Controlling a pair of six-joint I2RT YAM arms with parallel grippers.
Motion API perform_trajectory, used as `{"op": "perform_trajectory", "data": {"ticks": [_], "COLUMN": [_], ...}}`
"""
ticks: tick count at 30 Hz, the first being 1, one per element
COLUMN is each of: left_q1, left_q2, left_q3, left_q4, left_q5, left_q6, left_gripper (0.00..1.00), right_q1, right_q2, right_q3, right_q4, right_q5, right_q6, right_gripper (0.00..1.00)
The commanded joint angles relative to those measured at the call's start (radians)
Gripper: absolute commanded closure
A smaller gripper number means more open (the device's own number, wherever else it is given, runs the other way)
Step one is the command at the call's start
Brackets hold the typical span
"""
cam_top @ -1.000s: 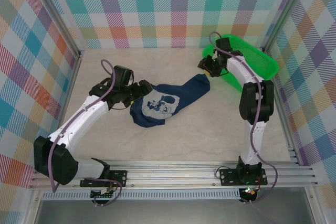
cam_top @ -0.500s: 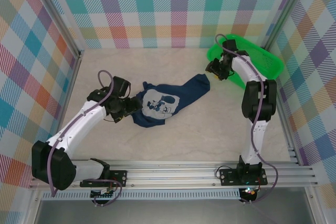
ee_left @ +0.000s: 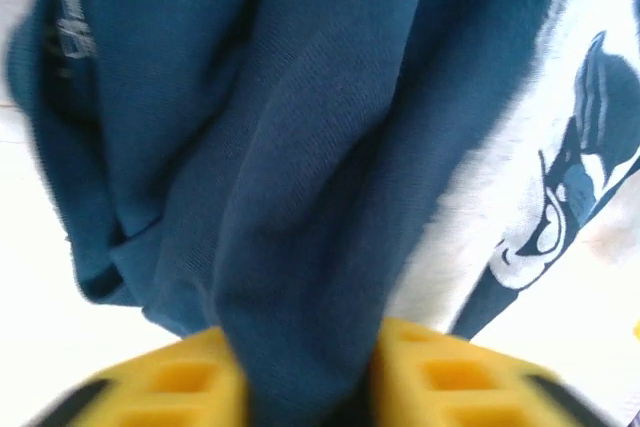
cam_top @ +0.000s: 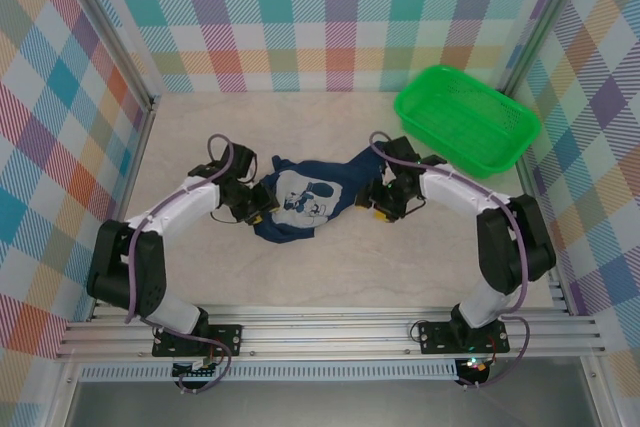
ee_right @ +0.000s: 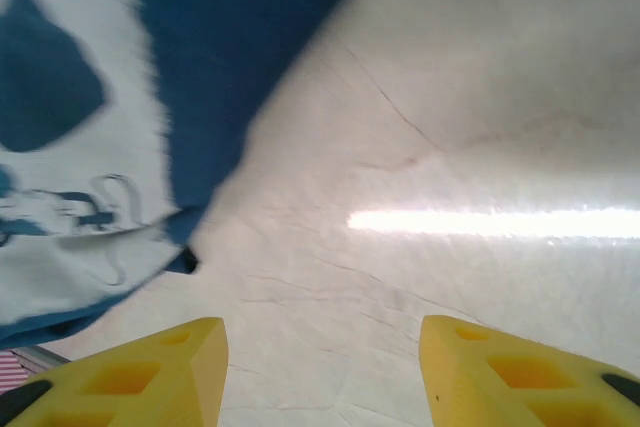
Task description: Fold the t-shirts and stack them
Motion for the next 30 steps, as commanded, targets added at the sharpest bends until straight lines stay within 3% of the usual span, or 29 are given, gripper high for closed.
{"op": "perform_trajectory", "data": {"ticks": [1,5,11,17,25,30], "left_q1": [-0.022,-0.023,-0.041,-0.146,-0.325,-0.314], "left_q2": [0.014,-0.047,-0.138,-0.198,-0.258,-0.240], "left_q3": [0.032,0.059,0.135,0.255,0.459,0.594], "left_q4": [0.020,0.008,-0.005,0.003,0.045,0.010], "left_q5": [0.015,0.013,0.108,0.172,0.102,0.033], "left_q6": [0.033,0.025,-0.019,-0.078,-0.191,-0.241], "left_gripper": [1.00,1.00,1.00,1.00,1.00,1.00], "right_q1": [0.016,0.016,0.035,0.035,0.005,-0.023], "right_q2": [0.048,0.118,0.151,-0.007,-0.285,-0.329], "right_q3": [-0.001,0.042,0.062,-0.038,-0.121,-0.041], "right_q4": [0.098,0.147,0.203,0.288,0.241,0.209], "right_q5": [-0.048,-0.047,-0.057,0.014,0.171,0.213], "right_q6": [0.056,0.076,0.139,0.183,0.210,0.180], "right_gripper": [0.48,0.49,0.53,0.50,0.51,0.82]}}
